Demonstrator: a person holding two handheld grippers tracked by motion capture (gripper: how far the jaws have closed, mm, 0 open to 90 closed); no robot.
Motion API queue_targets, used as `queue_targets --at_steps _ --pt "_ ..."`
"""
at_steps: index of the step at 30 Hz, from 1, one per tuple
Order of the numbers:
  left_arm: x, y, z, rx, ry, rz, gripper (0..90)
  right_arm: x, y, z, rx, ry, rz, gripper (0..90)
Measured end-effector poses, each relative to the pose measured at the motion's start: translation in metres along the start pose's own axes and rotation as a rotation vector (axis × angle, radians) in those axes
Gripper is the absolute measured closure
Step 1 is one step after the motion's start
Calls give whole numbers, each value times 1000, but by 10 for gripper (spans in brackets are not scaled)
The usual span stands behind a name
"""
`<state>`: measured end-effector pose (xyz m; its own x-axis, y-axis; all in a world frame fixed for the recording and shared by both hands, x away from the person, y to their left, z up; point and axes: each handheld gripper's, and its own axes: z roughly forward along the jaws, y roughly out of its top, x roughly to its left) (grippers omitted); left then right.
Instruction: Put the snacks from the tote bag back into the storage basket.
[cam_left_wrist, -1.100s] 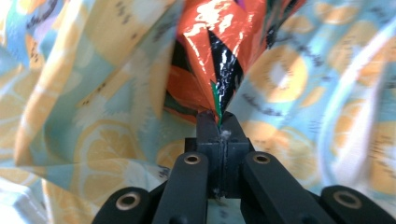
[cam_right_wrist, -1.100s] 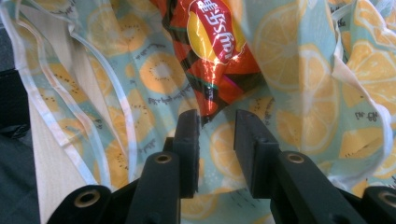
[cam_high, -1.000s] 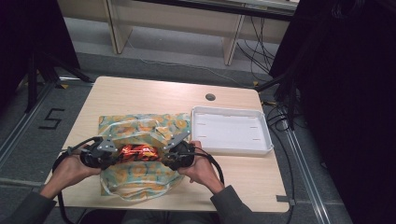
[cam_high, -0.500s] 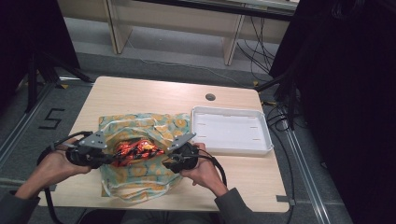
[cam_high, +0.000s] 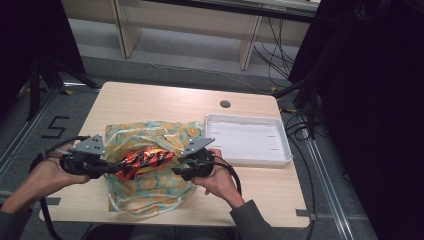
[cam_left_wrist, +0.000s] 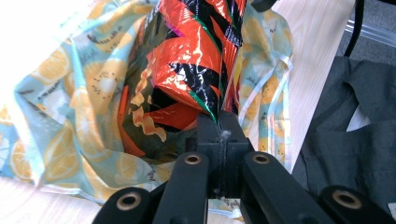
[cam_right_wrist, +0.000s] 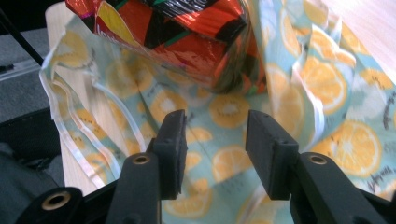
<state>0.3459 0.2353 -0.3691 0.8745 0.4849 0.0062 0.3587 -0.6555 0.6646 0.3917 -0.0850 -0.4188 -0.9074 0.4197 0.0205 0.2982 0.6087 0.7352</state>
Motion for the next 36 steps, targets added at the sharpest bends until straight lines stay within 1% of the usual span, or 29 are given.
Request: queue_targets --at_steps 3,4,6,7,8,10,11,12,13,14,15,16,17,18,20,21,23,24,25,26,27,28,29,31,32,33,34,35,36 --pt "-2 0 -2 -26 -2 -37 894 2 3 0 -30 19 -26 580" --pt "-2 0 -2 -35 -4 -42 893 4 5 0 -41 20 -20 580" --pt "-1 0 -2 -34 -6 -35 893 4 10 -1 -68 35 -60 581" --pt "-1 0 -2 -40 -11 -32 893 6 12 -1 -86 31 -42 583" --pt "-1 0 -2 -39 -15 -35 893 6 15 -1 -98 36 -57 584" --pt "0 0 -2 -37 -16 -31 893 7 19 0 -106 62 -63 582" --pt "0 0 -2 -37 -15 -39 892 7 21 1 -104 55 -72 587" --pt "0 -1 -2 -36 -9 -44 892 8 21 2 -105 48 -70 595" --pt "2 -1 -3 -33 -12 -29 892 9 21 1 -94 57 -45 608" --pt "1 -1 -2 -47 -11 -59 891 7 21 1 -99 55 -65 614" --pt "2 -1 -3 -43 -7 -51 891 9 21 2 -111 51 -45 615" --pt "4 -1 -4 -26 -9 -24 891 9 22 0 -105 64 -41 619" --pt "2 -1 -3 -45 -11 -54 890 11 22 0 -111 75 -43 627" --pt "2 -1 -3 -53 -10 -70 889 12 23 -2 -113 73 -42 638" --pt "4 0 -5 -71 -25 -73 888 15 24 -4 -118 66 -36 662" --pt "3 0 -5 -72 -22 -88 886 14 25 -6 -115 71 -37 666" --pt "5 1 -6 -79 -23 -75 881 15 26 -7 -127 77 -38 676" --pt "4 0 -6 -83 -19 -106 877 14 26 -7 -133 74 -30 683" --pt "4 1 -6 -84 -18 -104 875 13 26 -7 -135 82 -33 699" --pt "5 1 -5 -87 -15 -104 872 14 25 -6 -147 73 -20 724" --pt "5 1 -5 -87 -15 -107 868 12 25 -6 -156 76 -25 738" --pt "5 1 -5 -88 -16 -105 865 12 24 -7 -150 84 -13 760" --pt "5 1 -5 -89 -12 -118 862 11 24 -6 -157 86 -10 789" --pt "6 1 -6 -90 -9 -115 854 10 24 -4 -180 78 -2 853" --pt "6 0 -6 -96 -5 -126 847 9 24 -4 -186 82 3 874" --pt "6 0 -6 -100 -8 -134 838 9 23 -3 -195 76 7 893" --pt "7 0 -7 -100 -3 -125 824 9 23 -2 -200 77 13 900" --pt "6 -1 -7 -114 0 -146 786 8 23 -1 -209 74 19 900" --pt "6 -2 -9 -119 3 -138 721 9 23 -3 -193 89 53 900"
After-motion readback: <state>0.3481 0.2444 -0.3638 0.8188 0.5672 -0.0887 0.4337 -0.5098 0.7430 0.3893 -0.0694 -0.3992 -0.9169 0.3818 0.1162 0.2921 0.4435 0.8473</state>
